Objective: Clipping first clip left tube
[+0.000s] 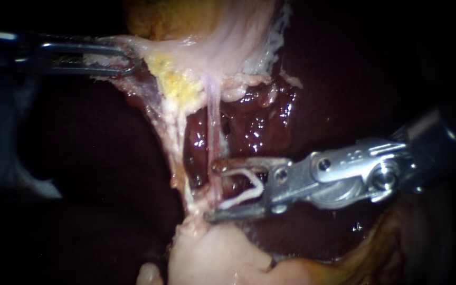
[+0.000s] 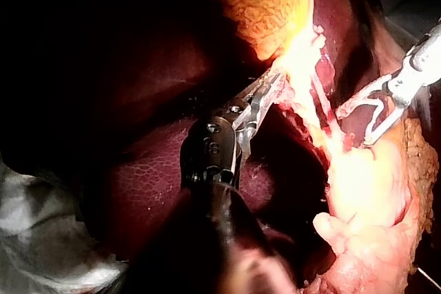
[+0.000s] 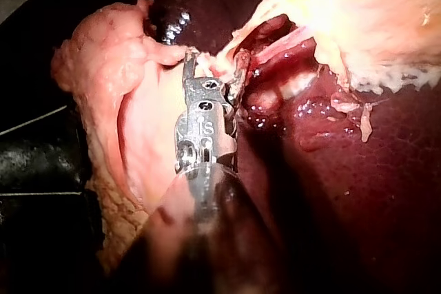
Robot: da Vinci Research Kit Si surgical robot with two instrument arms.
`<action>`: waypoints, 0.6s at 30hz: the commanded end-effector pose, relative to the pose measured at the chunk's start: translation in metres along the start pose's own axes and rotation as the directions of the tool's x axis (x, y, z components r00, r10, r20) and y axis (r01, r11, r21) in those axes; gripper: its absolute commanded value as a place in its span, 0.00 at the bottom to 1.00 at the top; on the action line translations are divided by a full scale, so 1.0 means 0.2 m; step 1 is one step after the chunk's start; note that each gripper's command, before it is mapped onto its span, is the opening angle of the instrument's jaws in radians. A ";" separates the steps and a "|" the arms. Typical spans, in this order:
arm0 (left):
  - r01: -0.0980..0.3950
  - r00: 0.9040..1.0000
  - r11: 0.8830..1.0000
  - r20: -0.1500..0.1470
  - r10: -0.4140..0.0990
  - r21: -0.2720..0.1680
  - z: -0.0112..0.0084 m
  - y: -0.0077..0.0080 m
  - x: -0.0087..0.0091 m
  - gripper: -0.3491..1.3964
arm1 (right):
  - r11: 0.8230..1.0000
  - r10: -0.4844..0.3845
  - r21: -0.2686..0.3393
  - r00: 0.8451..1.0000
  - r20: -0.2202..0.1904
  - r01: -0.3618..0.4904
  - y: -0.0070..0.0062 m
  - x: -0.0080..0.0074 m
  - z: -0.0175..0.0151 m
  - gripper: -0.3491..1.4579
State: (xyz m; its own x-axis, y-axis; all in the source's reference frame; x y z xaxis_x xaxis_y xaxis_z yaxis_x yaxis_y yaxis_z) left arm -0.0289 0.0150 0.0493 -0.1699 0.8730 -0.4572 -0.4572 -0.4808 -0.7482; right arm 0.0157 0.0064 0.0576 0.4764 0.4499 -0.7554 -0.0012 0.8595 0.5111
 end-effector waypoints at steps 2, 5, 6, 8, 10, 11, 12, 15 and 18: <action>0.000 1.000 1.000 0.000 0.000 0.000 0.000 0.000 0.000 0.00 | 1.000 0.001 -0.004 1.000 0.002 -0.001 0.001 -0.002 0.003 0.47; 0.000 1.000 1.000 0.000 0.000 0.000 0.000 0.000 0.000 0.00 | 1.000 0.008 -0.010 1.000 0.003 -0.008 0.003 -0.006 0.008 0.47; 0.000 1.000 1.000 0.000 0.000 0.000 0.000 0.000 0.000 0.00 | 1.000 0.012 -0.012 1.000 0.004 -0.012 0.004 -0.008 0.010 0.47; 0.000 1.000 1.000 0.000 0.000 0.000 0.000 0.000 0.000 0.00 | 1.000 0.014 -0.015 1.000 0.004 -0.014 0.006 -0.012 0.013 0.47; 0.000 1.000 1.000 0.000 0.000 0.001 0.000 0.001 0.000 0.00 | 1.000 0.012 -0.017 1.000 0.005 -0.011 0.008 -0.014 0.015 0.47; 0.000 1.000 1.000 0.000 0.000 0.001 0.000 0.001 0.000 0.00 | 1.000 0.017 -0.017 1.000 0.005 -0.017 0.008 -0.015 0.015 0.47; 0.000 1.000 1.000 0.000 0.000 0.001 0.000 0.001 0.000 0.00 | 1.000 0.016 -0.017 1.000 0.005 -0.016 0.009 -0.015 0.015 0.47; 0.001 1.000 1.000 0.000 -0.001 0.001 0.000 0.001 0.000 0.00 | 1.000 0.017 -0.018 1.000 0.005 -0.017 0.011 -0.015 0.016 0.47; 0.001 1.000 1.000 -0.001 -0.001 0.002 0.000 0.001 0.000 0.00 | 1.000 0.017 -0.020 1.000 0.002 -0.017 0.012 -0.015 0.018 0.47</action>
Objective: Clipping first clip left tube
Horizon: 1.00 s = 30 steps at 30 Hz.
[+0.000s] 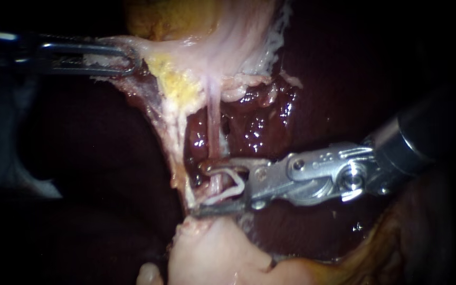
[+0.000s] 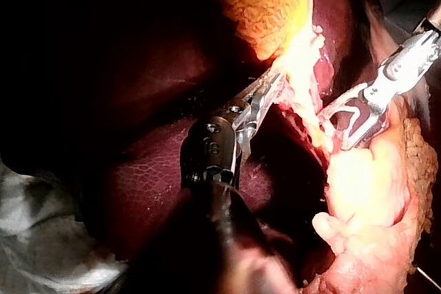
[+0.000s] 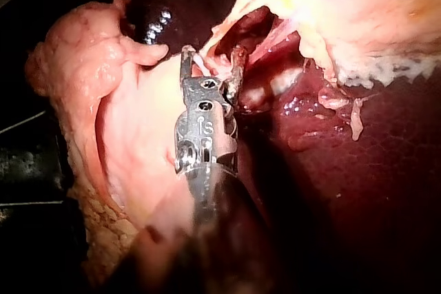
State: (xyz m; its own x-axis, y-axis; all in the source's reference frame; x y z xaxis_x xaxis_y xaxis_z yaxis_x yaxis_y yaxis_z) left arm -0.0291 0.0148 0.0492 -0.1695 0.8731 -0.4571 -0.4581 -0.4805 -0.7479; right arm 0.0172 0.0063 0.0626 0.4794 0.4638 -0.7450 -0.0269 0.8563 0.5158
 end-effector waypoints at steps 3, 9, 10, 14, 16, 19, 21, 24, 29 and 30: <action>0.001 1.000 1.000 -0.001 -0.001 0.002 0.000 0.001 0.000 0.00 | 1.000 0.004 0.003 1.000 -0.013 -0.004 -0.001 0.001 0.004 0.47; 0.001 1.000 1.000 -0.001 -0.001 0.002 0.000 0.001 0.000 0.00 | 0.998 0.012 0.054 0.999 -0.033 -0.010 -0.003 0.003 0.014 0.47; 0.001 1.000 1.000 -0.001 -0.001 0.002 0.000 0.001 0.000 0.00 | 0.998 0.019 0.062 0.999 -0.034 -0.017 -0.004 0.003 0.015 0.47; 0.001 1.000 1.000 -0.001 -0.001 0.002 0.000 0.001 0.000 0.00 | 0.995 0.017 0.096 0.999 -0.039 -0.013 -0.006 0.005 0.021 0.47; 0.001 1.000 1.000 -0.001 -0.001 0.002 0.000 0.001 0.000 0.00 | 0.994 0.020 0.111 0.999 -0.043 -0.015 -0.007 0.006 0.025 0.46; 0.001 1.000 1.000 -0.001 -0.001 0.002 0.000 0.001 0.000 0.00 | 0.991 0.026 0.135 0.998 -0.056 -0.018 -0.008 0.008 0.029 0.46; 0.001 1.000 1.000 -0.001 -0.001 0.002 0.000 0.001 0.000 0.00 | 0.988 0.031 0.150 0.998 -0.059 -0.022 -0.008 0.009 0.032 0.45; 0.001 1.000 1.000 -0.001 -0.001 0.002 0.000 0.001 0.000 0.00 | 0.988 0.039 0.154 0.997 -0.065 -0.028 -0.008 0.010 0.035 0.45; 0.001 1.000 1.000 -0.001 -0.001 0.002 0.001 0.001 0.000 0.00 | 0.985 0.071 0.164 0.994 -0.083 -0.056 -0.008 0.012 0.039 0.45; 0.001 1.000 1.000 -0.001 -0.001 0.002 0.001 0.001 0.000 0.00 | 0.984 0.083 0.166 0.993 -0.087 -0.067 -0.009 0.012 0.039 0.45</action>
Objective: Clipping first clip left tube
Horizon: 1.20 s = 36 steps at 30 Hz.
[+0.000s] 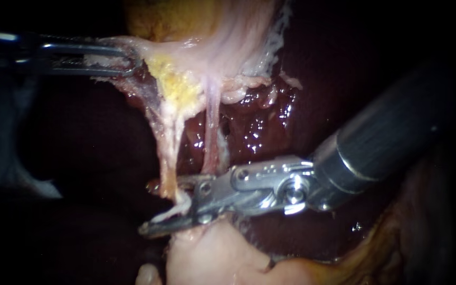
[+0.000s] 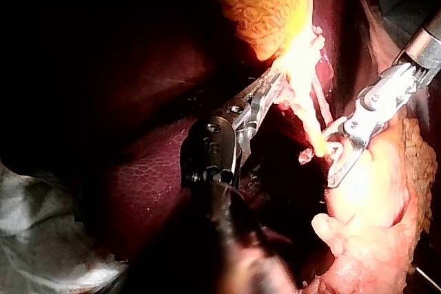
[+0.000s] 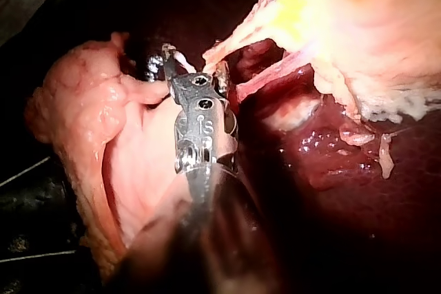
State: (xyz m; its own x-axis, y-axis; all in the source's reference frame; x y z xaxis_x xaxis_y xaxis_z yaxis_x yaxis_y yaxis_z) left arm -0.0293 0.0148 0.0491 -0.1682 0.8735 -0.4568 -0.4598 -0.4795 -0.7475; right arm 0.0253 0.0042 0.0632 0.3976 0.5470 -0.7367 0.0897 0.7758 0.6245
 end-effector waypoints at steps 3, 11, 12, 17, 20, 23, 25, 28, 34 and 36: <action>0.000 1.000 1.000 0.000 0.000 0.000 0.000 0.000 0.000 0.00 | 0.999 0.039 0.005 0.999 -0.015 -0.039 -0.003 0.001 0.001 0.44; 0.000 1.000 1.000 0.000 0.000 0.000 0.000 0.000 0.000 0.00 | 0.995 0.085 0.056 0.996 -0.034 -0.083 -0.015 0.008 0.004 0.43; 0.000 1.000 1.000 0.000 0.000 0.000 0.000 -0.001 0.000 0.00 | 0.994 0.088 0.062 0.996 -0.032 -0.086 -0.017 0.008 0.004 0.43; 0.000 1.000 1.000 0.000 0.000 -0.001 0.000 -0.001 0.000 0.00 | 0.991 0.086 0.100 0.996 -0.026 -0.083 -0.022 0.010 0.006 0.43; 0.000 1.000 1.000 0.000 0.000 -0.001 0.000 -0.001 0.000 0.00 | 0.989 0.092 0.118 0.995 -0.023 -0.089 -0.023 0.011 0.007 0.43; 0.000 1.000 1.000 0.000 0.000 -0.001 0.000 -0.001 0.000 0.00 | 0.988 0.097 0.121 0.995 -0.025 -0.093 -0.023 0.012 0.007 0.42; 0.000 1.000 1.000 0.000 0.000 -0.001 0.000 -0.001 0.000 0.00 | 0.987 0.110 0.121 0.994 -0.025 -0.107 -0.022 0.013 0.006 0.41; 0.000 1.000 1.000 0.000 0.000 -0.001 0.000 -0.001 0.000 0.00 | 0.981 0.154 0.121 0.988 -0.022 -0.150 -0.021 0.015 0.004 0.37; 0.000 1.000 1.000 0.000 0.000 -0.001 0.000 -0.001 0.000 0.00 | 0.979 0.171 0.115 0.985 -0.026 -0.166 -0.019 0.017 -0.001 0.23; 0.000 1.000 1.000 0.000 0.000 -0.001 0.000 -0.001 0.000 0.00 | 0.980 0.171 0.111 0.985 -0.028 -0.167 -0.018 0.017 -0.003 0.18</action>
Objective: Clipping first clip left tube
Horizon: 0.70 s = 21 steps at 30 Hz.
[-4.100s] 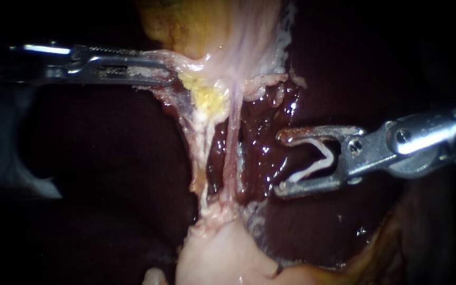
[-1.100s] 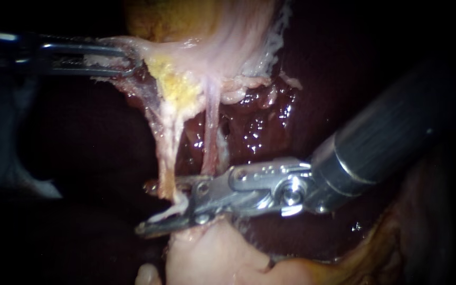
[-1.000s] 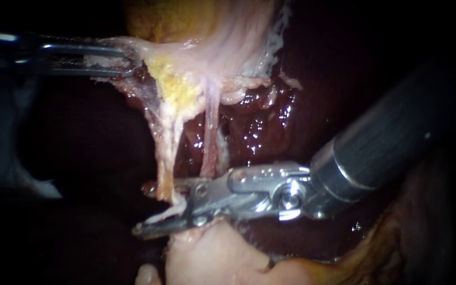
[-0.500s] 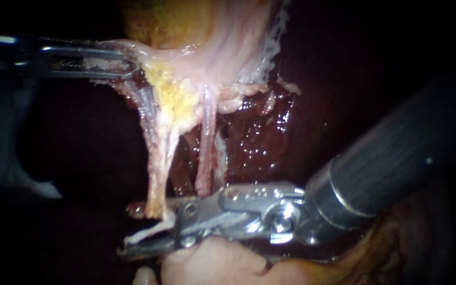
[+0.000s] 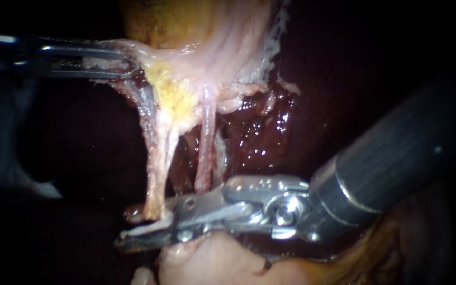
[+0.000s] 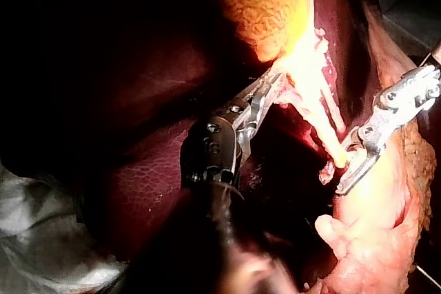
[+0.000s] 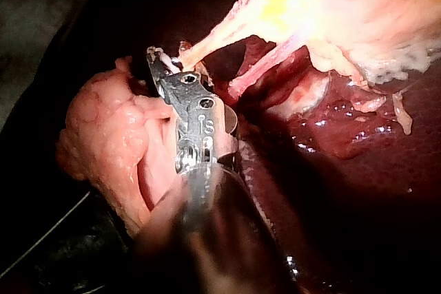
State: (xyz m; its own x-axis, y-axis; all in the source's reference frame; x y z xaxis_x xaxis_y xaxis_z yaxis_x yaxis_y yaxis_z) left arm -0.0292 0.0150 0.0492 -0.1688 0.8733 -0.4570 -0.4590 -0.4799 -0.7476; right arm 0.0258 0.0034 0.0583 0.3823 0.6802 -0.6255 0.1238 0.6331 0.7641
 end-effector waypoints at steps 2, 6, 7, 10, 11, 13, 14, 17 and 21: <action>0.000 1.000 1.000 0.000 0.000 0.000 0.000 0.000 0.000 0.00 | 1.000 0.011 0.000 1.000 -0.001 -0.011 0.001 -0.001 -0.002 0.11; 0.000 1.000 1.000 0.000 0.000 0.000 0.000 0.000 0.000 0.00 | 0.995 0.099 0.002 0.995 -0.001 -0.099 0.002 -0.002 -0.005 0.00; 0.000 1.000 1.000 0.000 0.000 0.000 0.000 0.000 0.000 0.00 | 0.994 0.110 0.002 0.994 0.000 -0.110 0.002 -0.003 -0.006 0.00; 0.000 1.000 1.000 0.000 0.000 0.000 0.000 0.000 0.000 0.00 | 0.993 0.114 0.004 0.993 0.001 -0.114 0.003 -0.005 -0.008 0.00; 0.000 1.000 1.000 0.000 0.000 0.000 0.000 0.000 0.000 0.00 | 0.993 0.114 0.005 0.993 0.001 -0.114 0.003 -0.005 -0.009 0.00; 0.000 1.000 1.000 0.000 0.000 0.000 0.000 -0.001 0.000 0.00 | 0.993 0.114 0.005 0.994 0.001 -0.114 0.004 -0.005 -0.010 0.00; 0.000 1.000 1.000 0.000 0.000 0.000 0.000 -0.001 0.000 0.00 | 0.993 0.114 0.004 0.993 0.004 -0.114 0.004 -0.005 -0.010 0.00; 0.000 1.000 1.000 0.000 0.000 0.000 0.000 -0.001 0.000 0.00 | 0.994 0.114 0.004 0.994 0.004 -0.114 0.005 -0.006 -0.010 0.00; 0.000 1.000 1.000 0.000 0.000 0.000 0.000 -0.001 0.000 0.00 | 0.994 0.113 0.004 0.994 0.005 -0.113 0.004 -0.006 -0.010 0.00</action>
